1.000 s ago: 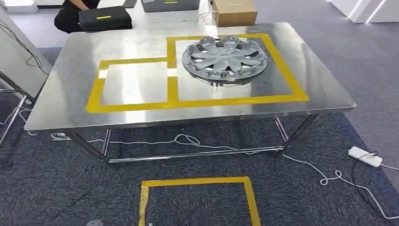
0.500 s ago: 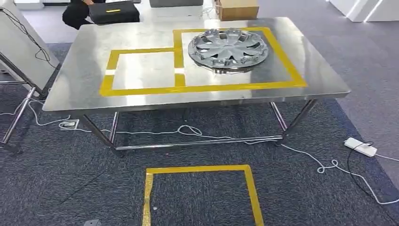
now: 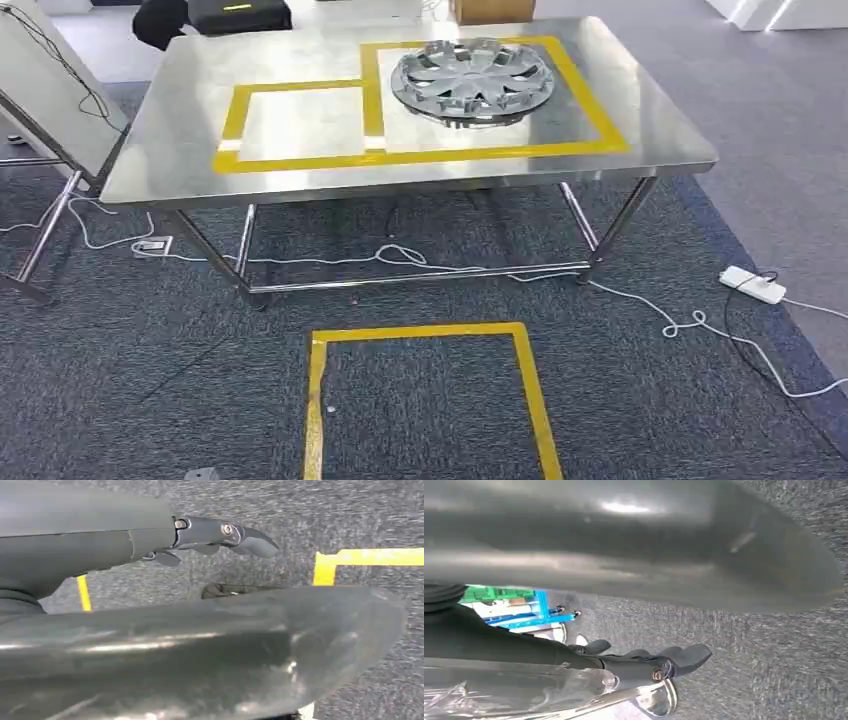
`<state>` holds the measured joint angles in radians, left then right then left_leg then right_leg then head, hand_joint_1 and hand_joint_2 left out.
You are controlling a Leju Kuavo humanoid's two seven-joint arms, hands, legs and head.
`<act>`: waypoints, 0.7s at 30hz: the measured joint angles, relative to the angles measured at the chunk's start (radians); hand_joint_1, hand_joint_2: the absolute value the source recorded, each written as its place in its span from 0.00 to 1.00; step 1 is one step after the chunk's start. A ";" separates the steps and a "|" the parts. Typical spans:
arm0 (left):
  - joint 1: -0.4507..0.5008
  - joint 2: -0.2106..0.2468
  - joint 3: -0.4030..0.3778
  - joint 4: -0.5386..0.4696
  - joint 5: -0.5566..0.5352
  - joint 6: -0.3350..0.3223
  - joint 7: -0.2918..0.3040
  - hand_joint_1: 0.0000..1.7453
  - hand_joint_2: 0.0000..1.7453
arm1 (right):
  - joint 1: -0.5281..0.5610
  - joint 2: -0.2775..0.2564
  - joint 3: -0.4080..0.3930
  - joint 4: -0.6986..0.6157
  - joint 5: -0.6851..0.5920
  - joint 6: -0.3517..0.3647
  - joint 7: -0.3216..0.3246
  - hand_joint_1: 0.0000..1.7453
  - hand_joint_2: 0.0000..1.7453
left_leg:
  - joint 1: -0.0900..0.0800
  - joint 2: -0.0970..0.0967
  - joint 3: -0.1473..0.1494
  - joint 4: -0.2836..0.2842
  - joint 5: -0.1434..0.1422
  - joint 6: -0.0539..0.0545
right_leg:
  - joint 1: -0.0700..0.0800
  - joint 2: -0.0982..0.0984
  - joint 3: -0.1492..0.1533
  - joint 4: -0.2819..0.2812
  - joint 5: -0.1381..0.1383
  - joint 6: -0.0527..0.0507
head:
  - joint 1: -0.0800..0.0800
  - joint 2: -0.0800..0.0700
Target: Take the parts from the cabinet and place them on the table.
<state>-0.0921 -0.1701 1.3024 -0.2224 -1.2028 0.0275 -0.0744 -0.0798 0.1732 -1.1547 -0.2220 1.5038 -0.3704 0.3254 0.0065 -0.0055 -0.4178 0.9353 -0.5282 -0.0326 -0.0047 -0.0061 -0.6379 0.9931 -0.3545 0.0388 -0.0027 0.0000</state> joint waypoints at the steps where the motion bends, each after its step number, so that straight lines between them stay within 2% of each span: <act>1: -0.001 0.000 0.000 0.000 0.000 0.000 0.000 0.00 0.00 | 0.000 0.000 0.000 0.000 0.000 0.000 0.000 0.00 0.00 | -0.001 0.001 -0.010 0.007 0.005 0.005 | -0.001 -0.001 -0.001 -0.003 0.011 0.006 | -0.001 0.000; 3: 0.005 0.000 0.000 0.000 0.000 0.000 -0.001 0.00 0.00 | 0.004 0.000 0.000 0.000 -0.001 0.001 0.000 0.00 0.00 | -0.003 0.004 -0.026 0.012 0.022 0.026 | -0.005 0.001 -0.006 -0.011 0.031 0.018 | -0.002 0.000; 4: 0.004 0.001 0.000 0.000 0.000 0.000 -0.001 0.00 0.00 | 0.008 0.000 0.000 0.000 -0.001 0.001 0.001 0.00 0.00 | 0.000 0.007 -0.038 0.011 0.033 0.036 | -0.008 0.003 -0.016 0.003 -0.002 0.023 | -0.003 0.000; 5: 0.004 0.002 0.000 0.000 0.000 0.000 -0.001 0.00 0.00 | 0.010 0.000 0.000 0.000 -0.002 0.001 0.001 0.00 0.00 | 0.000 0.007 -0.050 0.011 0.045 0.045 | -0.008 0.003 -0.032 0.047 -0.066 0.025 | 0.004 0.000; 6: 0.004 0.002 0.000 0.000 0.000 0.000 -0.001 0.00 0.00 | 0.011 0.001 0.000 0.001 -0.002 0.002 0.002 0.00 0.00 | -0.001 0.007 -0.064 0.012 0.057 0.047 | -0.007 0.003 -0.051 0.117 -0.129 0.029 | 0.006 0.000; 7: 0.005 0.002 0.000 0.000 0.000 0.000 -0.001 0.00 0.00 | 0.010 0.001 0.000 0.002 -0.002 0.003 0.002 0.00 0.00 | -0.002 0.007 -0.080 0.013 0.071 0.049 | -0.008 0.003 -0.074 0.211 -0.185 0.031 | 0.009 0.000; 8: 0.005 0.002 0.000 0.000 0.000 0.000 -0.001 0.00 0.00 | 0.009 0.001 0.000 0.002 -0.001 0.003 0.001 0.00 0.00 | -0.004 0.007 -0.096 0.014 0.084 0.048 | -0.007 0.003 -0.087 0.285 -0.214 0.032 | 0.009 0.000; 9: 0.005 0.002 0.000 0.000 0.000 0.000 -0.001 0.00 0.00 | 0.009 0.001 0.000 0.002 -0.001 0.003 0.001 0.00 0.00 | -0.005 0.007 -0.112 0.015 0.096 0.047 | -0.007 0.003 -0.084 0.323 -0.208 0.032 | 0.009 0.000; 10: 0.005 0.002 0.000 0.000 0.000 0.000 -0.001 0.00 0.00 | 0.010 0.001 0.000 0.002 -0.001 0.003 0.001 0.00 0.00 | -0.005 0.007 -0.126 0.015 0.106 0.045 | -0.007 0.003 -0.062 0.317 -0.180 0.031 | 0.009 0.000; 11: 0.005 0.002 0.000 0.000 0.000 0.000 -0.001 0.00 0.00 | 0.010 0.000 0.000 0.002 -0.001 0.003 0.001 0.00 0.00 | -0.005 0.007 -0.140 0.016 0.117 0.043 | -0.007 0.003 -0.017 0.270 -0.140 0.028 | 0.009 0.000; 12: 0.005 0.001 0.000 0.000 0.000 0.000 -0.001 0.00 0.00 | 0.010 0.000 0.000 0.002 -0.001 0.003 0.002 0.00 0.00 | -0.005 0.007 -0.153 0.016 0.128 0.039 | -0.007 0.004 0.047 0.186 -0.109 0.026 | 0.009 0.000; 13: 0.005 0.001 0.000 0.000 0.000 0.000 -0.001 0.00 0.00 | 0.007 0.000 0.000 0.002 -0.001 0.003 0.001 0.00 0.00 | -0.005 0.005 -0.161 0.019 0.137 0.034 | -0.008 0.005 0.127 0.077 -0.107 0.023 | 0.010 0.000; 14: 0.006 0.002 0.000 0.000 0.000 0.000 -0.002 0.00 0.00 | 0.003 0.000 0.000 0.002 -0.001 0.003 0.001 0.00 0.00 | -0.009 0.005 -0.171 0.020 0.144 0.027 | -0.004 0.007 0.188 -0.016 -0.143 0.020 | 0.011 0.000; 15: 0.006 0.002 0.000 0.000 0.000 0.000 -0.002 0.00 0.00 | 0.001 0.000 0.000 0.002 -0.001 0.003 0.001 0.00 0.00 | -0.009 0.006 -0.173 0.021 0.155 0.022 | -0.004 0.009 0.197 -0.039 -0.148 0.016 | 0.007 0.000; 17: 0.005 0.002 0.000 0.000 0.000 0.000 -0.002 0.00 0.00 | 0.003 0.000 0.000 0.003 -0.001 0.003 0.000 0.00 0.00 | -0.005 0.006 -0.176 0.017 0.172 0.012 | 0.002 0.011 0.173 -0.029 -0.139 0.007 | 0.011 0.000; 18: 0.007 0.002 0.000 0.000 0.000 0.000 -0.002 0.00 0.00 | 0.004 0.000 0.000 0.003 -0.001 0.003 0.000 0.00 0.00 | -0.006 0.005 -0.181 0.015 0.181 0.004 | 0.000 0.009 0.161 -0.031 -0.129 -0.004 | 0.011 0.000; 19: 0.008 0.003 0.000 0.000 0.000 0.000 -0.002 0.00 0.00 | 0.002 0.001 0.000 0.003 -0.001 0.003 0.001 0.00 0.00 | -0.003 0.004 -0.190 0.021 0.160 -0.001 | -0.005 0.005 0.159 -0.032 -0.118 -0.014 | 0.012 0.000; 20: 0.010 0.003 0.000 0.000 0.000 0.000 -0.001 0.00 0.00 | 0.002 0.001 0.000 0.003 -0.001 0.003 0.001 0.00 0.00 | -0.004 0.004 -0.205 0.056 0.105 -0.007 | -0.005 0.005 0.146 -0.032 -0.108 -0.025 | 0.005 0.000; 21: 0.010 0.003 0.000 0.000 0.000 0.000 -0.002 0.00 0.00 | 0.002 0.000 0.000 0.003 -0.001 0.002 0.001 0.00 0.00 | -0.003 0.004 -0.227 0.129 0.041 -0.011 | -0.004 0.005 0.134 -0.031 -0.097 -0.027 | 0.002 0.000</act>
<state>-0.0820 -0.1675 1.3027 -0.2224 -1.2024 0.0278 -0.0759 -0.0777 0.1728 -1.1547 -0.2193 1.5026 -0.3689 0.3262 0.0039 -0.0012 -0.6445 1.0643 -0.4870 -0.0437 -0.0086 -0.0011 -0.5039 0.9620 -0.4516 0.0116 -0.0012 0.0000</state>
